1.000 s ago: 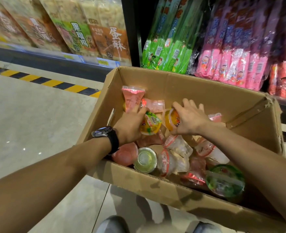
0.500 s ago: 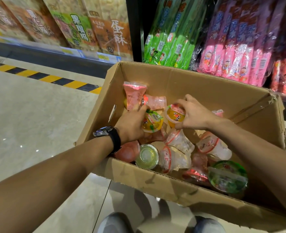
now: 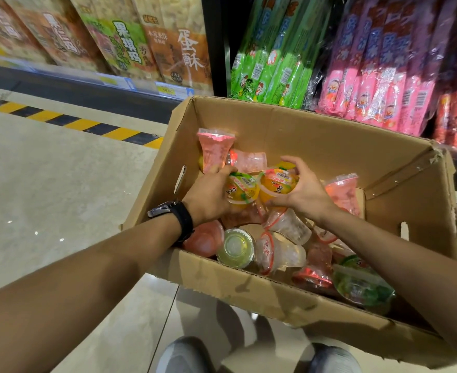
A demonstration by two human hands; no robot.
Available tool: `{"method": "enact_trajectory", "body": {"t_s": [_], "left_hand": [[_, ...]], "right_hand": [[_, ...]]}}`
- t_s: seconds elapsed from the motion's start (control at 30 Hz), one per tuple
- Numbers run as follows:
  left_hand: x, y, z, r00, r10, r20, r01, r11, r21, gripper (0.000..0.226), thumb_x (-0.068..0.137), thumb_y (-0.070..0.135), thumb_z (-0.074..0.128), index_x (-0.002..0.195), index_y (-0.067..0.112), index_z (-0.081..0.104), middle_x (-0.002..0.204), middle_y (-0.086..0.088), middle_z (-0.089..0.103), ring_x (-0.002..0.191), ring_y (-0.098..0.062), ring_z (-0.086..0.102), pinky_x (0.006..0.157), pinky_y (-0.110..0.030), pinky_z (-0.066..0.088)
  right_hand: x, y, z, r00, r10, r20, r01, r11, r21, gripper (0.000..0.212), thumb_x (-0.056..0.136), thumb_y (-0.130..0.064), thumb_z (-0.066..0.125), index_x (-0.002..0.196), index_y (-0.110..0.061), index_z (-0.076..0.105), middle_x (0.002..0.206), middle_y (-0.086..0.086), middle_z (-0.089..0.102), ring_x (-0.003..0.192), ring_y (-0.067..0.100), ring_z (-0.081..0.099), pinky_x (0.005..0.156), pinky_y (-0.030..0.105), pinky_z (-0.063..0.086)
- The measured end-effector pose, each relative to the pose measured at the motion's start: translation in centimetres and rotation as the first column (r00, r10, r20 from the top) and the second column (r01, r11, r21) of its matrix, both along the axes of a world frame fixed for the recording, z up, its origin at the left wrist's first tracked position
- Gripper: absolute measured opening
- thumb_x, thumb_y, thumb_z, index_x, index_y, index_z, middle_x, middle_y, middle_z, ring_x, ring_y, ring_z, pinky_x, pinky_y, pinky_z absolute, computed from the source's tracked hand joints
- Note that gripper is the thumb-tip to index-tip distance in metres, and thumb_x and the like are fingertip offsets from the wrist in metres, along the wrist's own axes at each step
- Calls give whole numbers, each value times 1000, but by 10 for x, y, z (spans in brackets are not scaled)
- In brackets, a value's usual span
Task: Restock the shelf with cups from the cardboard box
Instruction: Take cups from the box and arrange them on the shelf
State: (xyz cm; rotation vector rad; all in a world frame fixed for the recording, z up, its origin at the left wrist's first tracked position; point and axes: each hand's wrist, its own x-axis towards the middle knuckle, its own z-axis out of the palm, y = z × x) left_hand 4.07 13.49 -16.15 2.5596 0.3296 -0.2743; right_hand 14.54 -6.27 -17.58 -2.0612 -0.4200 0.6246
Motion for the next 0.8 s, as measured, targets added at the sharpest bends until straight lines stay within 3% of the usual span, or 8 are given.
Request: {"method": "enact_trajectory", "body": {"t_s": [0.17, 0.3, 0.4, 0.47, 0.6, 0.7, 0.73, 0.8], "left_hand": [[1, 5, 7, 982, 78, 173, -60, 992, -109, 100, 48, 74, 79, 131, 23, 59, 114, 2, 56, 107, -16, 58, 96, -38, 50], [7, 1, 37, 940, 172, 295, -86, 955, -285, 93, 52, 48, 90, 132, 13, 57, 125, -2, 54, 117, -13, 55, 106, -34, 44], [3, -13, 83, 911, 275, 307, -133, 901, -413, 95, 51, 37, 94, 132, 8, 53, 123, -2, 51, 118, -15, 52, 108, -34, 42], [-2, -25, 129, 905, 305, 296, -149, 880, -451, 93, 52, 44, 90, 132, 15, 52, 121, 0, 53, 117, -15, 54, 106, -34, 44], [-8, -44, 252, 881, 395, 259, -194, 803, -564, 96, 55, 26, 96, 137, 19, 47, 120, 17, 57, 112, 7, 55, 100, -21, 47], [-16, -54, 357, 862, 441, 252, -228, 779, -583, 97, 50, 42, 97, 131, 33, 45, 121, 17, 61, 111, -2, 61, 95, -31, 53], [-20, -59, 394, 855, 460, 240, -235, 756, -611, 92, 51, 39, 97, 127, 33, 46, 121, 16, 61, 110, -3, 62, 95, -33, 53], [-28, -69, 475, 846, 483, 224, -237, 718, -655, 86, 55, 26, 96, 125, 31, 46, 121, 14, 60, 110, -3, 61, 95, -30, 53]], "right_hand": [[10, -6, 11, 992, -120, 29, 119, 992, 48, 106, 50, -10, 94, 137, -21, 34, 105, -8, 49, 93, 10, 59, 85, 24, 51], [18, -12, 49, 970, -235, 55, 230, 969, 87, 97, 47, -14, 95, 130, -16, 44, 116, 2, 55, 104, 16, 58, 91, 25, 48], [8, -16, 103, 958, -286, -23, 286, 946, 150, 84, 47, -4, 93, 120, -16, 52, 107, -5, 60, 93, 4, 60, 80, 11, 48], [-2, -22, 149, 956, -289, -54, 294, 942, 161, 81, 47, 1, 92, 118, -16, 54, 101, -11, 61, 89, 3, 61, 77, 8, 48], [-20, -37, 269, 943, -322, -89, 333, 924, 189, 86, 51, 1, 91, 126, -14, 50, 105, -10, 59, 91, 1, 60, 77, 1, 44], [-37, -48, 373, 925, -370, -82, 379, 903, 201, 88, 46, -12, 96, 123, -18, 52, 107, -8, 64, 99, 9, 64, 90, 21, 51], [-44, -52, 412, 924, -377, -67, 383, 903, 197, 89, 43, -19, 97, 120, -22, 53, 107, -8, 66, 100, 11, 65, 91, 29, 52], [-56, -59, 491, 921, -387, -48, 387, 894, 225, 85, 43, -18, 97, 114, -28, 53, 109, -6, 65, 100, 10, 64, 89, 29, 52]]}}
